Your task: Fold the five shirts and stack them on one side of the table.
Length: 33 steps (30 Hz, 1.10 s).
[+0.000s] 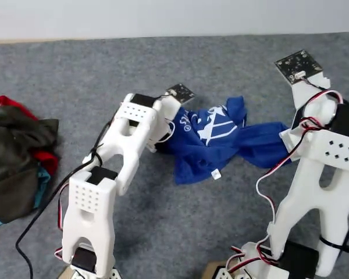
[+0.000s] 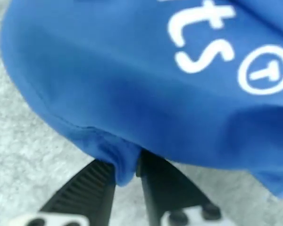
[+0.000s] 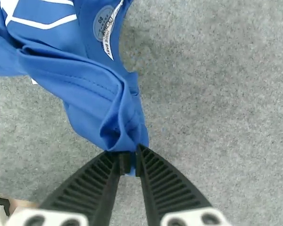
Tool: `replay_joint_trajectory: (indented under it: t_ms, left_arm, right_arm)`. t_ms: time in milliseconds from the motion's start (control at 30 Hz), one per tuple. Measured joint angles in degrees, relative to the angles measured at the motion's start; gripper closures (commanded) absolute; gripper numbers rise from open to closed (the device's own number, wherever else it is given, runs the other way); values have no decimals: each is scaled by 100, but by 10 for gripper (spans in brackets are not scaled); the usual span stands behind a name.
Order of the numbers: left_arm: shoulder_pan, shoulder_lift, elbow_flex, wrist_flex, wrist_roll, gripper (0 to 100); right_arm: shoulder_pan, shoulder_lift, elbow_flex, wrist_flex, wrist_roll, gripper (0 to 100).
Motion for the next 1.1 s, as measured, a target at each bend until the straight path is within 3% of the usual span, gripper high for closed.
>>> replay_joint_trajectory:
  t_ms: [167, 367, 833, 1100]
  left_arm:
    - [-53, -97, -563, 914, 18, 996]
    - [-202, -1099, -1538, 1846, 229, 996]
    - [-800, -4563, -2242, 1987, 870, 996]
    - [-1547, -5705, -2295, 1987, 158, 996]
  right_arm:
    - [0, -149, 0, 0, 0, 988]
    - [0, -844, 0, -18, 0, 988]
    - [0, -2840, 0, -1714, 9, 988]
    - [527, -3481, -9, -3068, 9, 988]
